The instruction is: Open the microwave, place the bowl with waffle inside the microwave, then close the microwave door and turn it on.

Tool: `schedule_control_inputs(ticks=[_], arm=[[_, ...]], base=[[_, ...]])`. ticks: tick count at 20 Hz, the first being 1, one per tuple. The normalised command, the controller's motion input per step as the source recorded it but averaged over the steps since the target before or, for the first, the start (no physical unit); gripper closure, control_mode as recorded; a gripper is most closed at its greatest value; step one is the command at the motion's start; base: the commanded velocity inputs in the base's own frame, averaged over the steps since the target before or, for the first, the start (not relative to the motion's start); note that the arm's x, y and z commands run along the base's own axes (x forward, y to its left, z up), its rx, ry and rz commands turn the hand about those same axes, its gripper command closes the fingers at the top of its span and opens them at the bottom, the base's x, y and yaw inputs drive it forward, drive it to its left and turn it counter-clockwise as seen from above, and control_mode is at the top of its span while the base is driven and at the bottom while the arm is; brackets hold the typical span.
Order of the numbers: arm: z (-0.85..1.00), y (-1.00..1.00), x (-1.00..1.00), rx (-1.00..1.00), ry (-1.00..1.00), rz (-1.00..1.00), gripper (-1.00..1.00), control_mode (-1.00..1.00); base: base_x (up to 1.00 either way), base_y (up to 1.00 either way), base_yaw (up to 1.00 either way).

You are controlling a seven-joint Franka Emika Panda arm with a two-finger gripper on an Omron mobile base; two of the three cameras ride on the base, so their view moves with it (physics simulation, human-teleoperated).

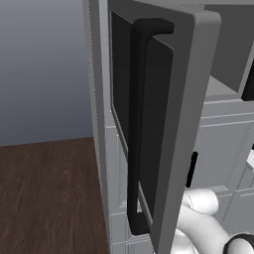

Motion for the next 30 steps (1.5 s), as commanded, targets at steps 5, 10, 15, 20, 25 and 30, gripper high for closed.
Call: schedule_control_inputs(ticks=[5,10,15,20,25,30], arm=[[-0.3,-0.95,0.52,0.19,0.08,-0.01,-1.0,-1.0],[-0.43,-0.86,0.48,0.3,0.07,0.0,-1.0,-1.0],[-0.59,-0.58,0.5,0.24,0.01,0.0,-1.0,-1.0],[-0.35,-0.03,0.92,0.03,0.0,-0.06,-1.0,-1.0],[-0.61,-0.14,0.79,0.0,0.0,-0.13,-1.0,-1.0],[-0.67,-0.15,0.32,0.05,-0.03,-0.27,-1.0,-1.0]], base=[[0.0,0.0,0.0],[0.0,0.0,0.0],[0.0,0.0,0.0],[0.0,0.0,0.0],[0.0,0.0,0.0],[0.0,0.0,0.0]])
